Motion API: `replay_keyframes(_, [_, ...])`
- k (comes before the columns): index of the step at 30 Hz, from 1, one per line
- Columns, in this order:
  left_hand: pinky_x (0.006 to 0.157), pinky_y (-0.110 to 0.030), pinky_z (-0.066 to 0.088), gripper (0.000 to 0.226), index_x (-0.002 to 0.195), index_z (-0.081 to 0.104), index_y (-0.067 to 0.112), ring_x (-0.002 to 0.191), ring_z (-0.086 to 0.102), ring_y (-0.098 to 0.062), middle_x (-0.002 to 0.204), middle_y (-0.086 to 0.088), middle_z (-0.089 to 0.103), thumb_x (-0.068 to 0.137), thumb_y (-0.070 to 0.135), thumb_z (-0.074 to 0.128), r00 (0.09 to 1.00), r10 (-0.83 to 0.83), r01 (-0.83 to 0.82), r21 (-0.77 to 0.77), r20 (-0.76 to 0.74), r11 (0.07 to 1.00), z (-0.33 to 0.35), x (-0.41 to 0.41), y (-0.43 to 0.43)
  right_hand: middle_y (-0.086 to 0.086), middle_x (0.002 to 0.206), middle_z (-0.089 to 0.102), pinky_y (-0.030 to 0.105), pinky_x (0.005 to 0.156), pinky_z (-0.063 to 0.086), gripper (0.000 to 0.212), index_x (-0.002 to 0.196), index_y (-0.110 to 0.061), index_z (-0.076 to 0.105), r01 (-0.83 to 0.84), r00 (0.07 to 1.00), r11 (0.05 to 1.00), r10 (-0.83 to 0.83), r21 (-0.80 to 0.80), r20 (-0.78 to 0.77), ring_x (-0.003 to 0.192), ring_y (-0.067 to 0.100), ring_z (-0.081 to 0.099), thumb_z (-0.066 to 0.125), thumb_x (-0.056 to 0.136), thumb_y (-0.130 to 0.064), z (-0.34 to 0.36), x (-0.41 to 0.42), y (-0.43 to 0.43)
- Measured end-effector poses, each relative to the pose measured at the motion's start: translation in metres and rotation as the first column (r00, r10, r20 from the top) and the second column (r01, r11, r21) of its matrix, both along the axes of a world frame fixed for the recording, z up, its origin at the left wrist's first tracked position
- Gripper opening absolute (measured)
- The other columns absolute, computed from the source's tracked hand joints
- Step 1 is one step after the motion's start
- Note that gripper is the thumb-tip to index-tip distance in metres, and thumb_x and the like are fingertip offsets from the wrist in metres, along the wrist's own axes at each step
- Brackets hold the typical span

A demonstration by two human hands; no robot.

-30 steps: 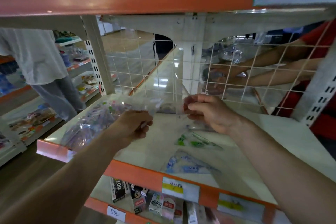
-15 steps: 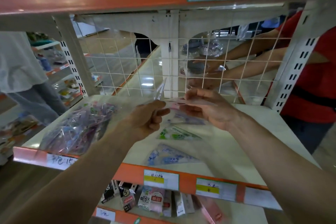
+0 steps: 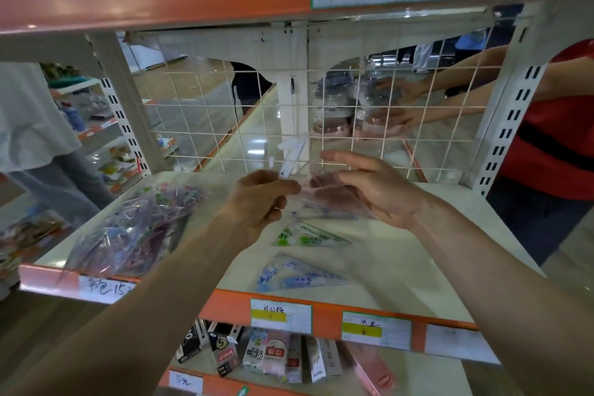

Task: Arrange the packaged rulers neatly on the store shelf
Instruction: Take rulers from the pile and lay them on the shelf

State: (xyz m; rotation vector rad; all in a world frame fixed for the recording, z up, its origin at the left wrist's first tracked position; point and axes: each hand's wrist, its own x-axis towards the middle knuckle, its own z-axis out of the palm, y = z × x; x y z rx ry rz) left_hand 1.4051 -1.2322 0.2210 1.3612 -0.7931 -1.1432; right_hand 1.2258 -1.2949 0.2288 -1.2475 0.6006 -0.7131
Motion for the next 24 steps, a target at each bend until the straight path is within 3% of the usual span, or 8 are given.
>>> replay_keyframes(3, [0.043,-0.021,0.035,0.025,0.072,0.051,0.012,0.048,0.044,-0.011,0.064,-0.007,0.051,0.076,-0.004,0.070,0.996,0.083,-0.080,-0.062,0.045,0.995,-0.001,0.004,-0.001,0.010,0.094,0.074,0.028,0.065,0.056,0.021,0.112,-0.014,0.061,-0.007,0.989,0.997,-0.005,-0.081,-0.150,0.080,0.021,0.071,0.054,0.092,-0.017,-0.001,-0.010,-0.004])
replay_keyframes(7, [0.049,-0.023,0.040,0.023,0.075,0.051,0.010,0.051,0.045,-0.013,0.057,-0.003,0.049,0.078,-0.004,0.069,0.990,0.131,-0.128,-0.068,0.042,0.989,-0.005,0.007,-0.005,0.002,0.090,0.073,0.019,0.063,0.052,0.028,0.117,-0.011,0.063,0.013,0.929,0.941,-0.136,-0.340,-0.343,0.075,0.010,0.068,0.062,0.090,-0.017,-0.008,-0.009,-0.009])
replay_keyframes(10, [0.053,-0.025,0.041,0.020,0.077,0.052,0.009,0.054,0.046,-0.014,0.061,-0.005,0.050,0.080,-0.004,0.067,0.987,0.158,-0.158,-0.052,0.006,0.986,-0.008,0.010,-0.009,-0.011,0.089,0.067,0.022,0.074,0.051,0.040,0.119,-0.018,0.064,-0.066,0.820,0.773,-0.318,-0.631,-0.475,0.078,0.004,0.064,0.073,0.081,-0.028,-0.012,-0.003,-0.009])
replay_keyframes(12, [0.053,-0.024,0.042,0.016,0.078,0.053,0.007,0.055,0.047,-0.015,0.066,-0.009,0.053,0.082,-0.004,0.065,0.985,0.172,-0.172,-0.037,-0.026,0.984,-0.009,0.011,-0.012,-0.009,0.089,0.066,0.031,0.074,0.050,0.033,0.107,-0.024,0.067,-0.135,0.756,0.669,-0.408,-0.731,-0.512,0.079,0.009,0.062,0.074,0.077,-0.037,-0.012,0.002,-0.008])
replay_keyframes(16, [0.050,-0.022,0.043,0.016,0.073,0.056,0.005,0.055,0.049,-0.015,0.068,-0.011,0.055,0.083,-0.005,0.062,0.979,0.193,-0.194,-0.012,-0.071,0.981,-0.013,0.014,-0.019,-0.006,0.087,0.062,0.031,0.064,0.045,0.025,0.093,-0.022,0.064,-0.283,0.616,0.492,-0.565,-0.823,-0.549,0.078,0.018,0.059,0.070,0.080,-0.043,-0.010,0.012,-0.009])
replay_keyframes(18, [0.048,-0.020,0.044,0.013,0.074,0.058,0.004,0.055,0.050,-0.014,0.067,-0.010,0.056,0.084,-0.004,0.062,0.982,0.174,-0.174,0.013,-0.075,0.985,-0.015,0.015,-0.023,-0.006,0.079,0.057,0.029,0.061,0.035,0.018,0.084,-0.024,0.060,-0.324,0.566,0.432,-0.624,-0.841,-0.539,0.075,0.019,0.055,0.066,0.085,-0.040,-0.010,0.017,-0.013])
replay_keyframes(24, [0.041,-0.018,0.042,0.008,0.084,0.061,0.003,0.048,0.050,-0.011,0.067,-0.009,0.060,0.082,-0.002,0.066,0.987,0.163,-0.163,0.116,0.013,0.980,-0.020,0.019,-0.040,-0.005,0.076,0.054,0.029,0.060,0.027,0.017,0.078,-0.025,0.052,-0.362,0.492,0.424,-0.670,-0.830,-0.556,0.074,0.019,0.051,0.062,0.088,-0.035,-0.016,0.026,-0.028])
